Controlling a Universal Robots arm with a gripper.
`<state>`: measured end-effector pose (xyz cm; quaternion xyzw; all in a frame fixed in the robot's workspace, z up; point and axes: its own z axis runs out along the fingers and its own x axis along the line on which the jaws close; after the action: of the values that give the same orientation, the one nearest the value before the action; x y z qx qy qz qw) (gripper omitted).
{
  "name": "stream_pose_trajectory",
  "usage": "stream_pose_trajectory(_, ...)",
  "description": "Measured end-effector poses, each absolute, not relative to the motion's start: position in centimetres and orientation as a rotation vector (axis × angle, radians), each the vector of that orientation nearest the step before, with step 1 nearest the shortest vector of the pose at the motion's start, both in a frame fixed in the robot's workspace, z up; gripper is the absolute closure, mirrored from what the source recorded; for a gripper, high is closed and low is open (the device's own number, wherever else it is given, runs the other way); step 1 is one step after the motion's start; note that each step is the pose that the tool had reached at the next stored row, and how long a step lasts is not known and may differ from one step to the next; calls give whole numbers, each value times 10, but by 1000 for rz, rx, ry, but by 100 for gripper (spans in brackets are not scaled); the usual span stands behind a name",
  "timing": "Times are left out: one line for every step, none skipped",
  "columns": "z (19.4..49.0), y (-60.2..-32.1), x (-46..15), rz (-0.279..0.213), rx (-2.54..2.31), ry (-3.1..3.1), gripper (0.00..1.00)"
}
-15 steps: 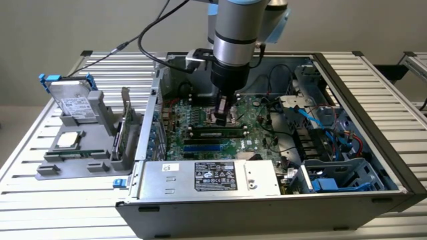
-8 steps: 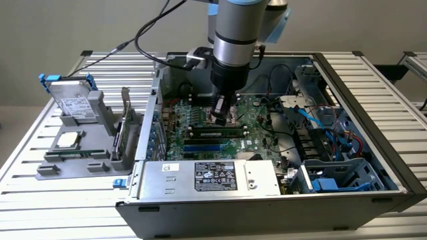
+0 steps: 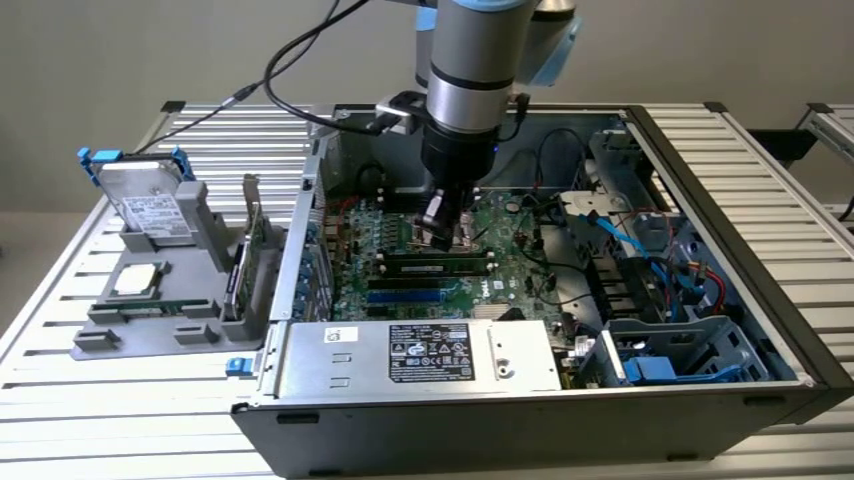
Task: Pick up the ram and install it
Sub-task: 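Press down the ram until it locks into place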
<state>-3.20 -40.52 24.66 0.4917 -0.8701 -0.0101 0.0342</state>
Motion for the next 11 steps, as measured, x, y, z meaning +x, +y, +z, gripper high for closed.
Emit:
stream_pose_trajectory(247, -405, -32, -32, 1492, -2687, 90)
stream_pose_trajectory(246, -405, -32, -32, 1470, -2700, 90)
stream_pose_trajectory(246, -405, -32, -33, 1449, -2712, 90)
stream_pose_trajectory(246, -405, -32, -34, 1426, -2724, 90)
stream_pose_trajectory(246, -405, -32, -35, 1404, -2736, 90)
stream_pose_trajectory(246, -405, -32, -36, 1380, -2748, 90)
stream_pose_trajectory(245, -405, -32, -36, 1357, -2760, 90)
stream_pose_trajectory(245, -405, -32, -37, 1335, -2771, 90)
stream_pose_trajectory(245, -405, -32, -38, 1312, -2782, 90)
stream_pose_trajectory(245, -405, -32, -39, 1288, -2793, 90)
stream_pose_trajectory(245, -405, -32, -40, 1259, -2807, 90)
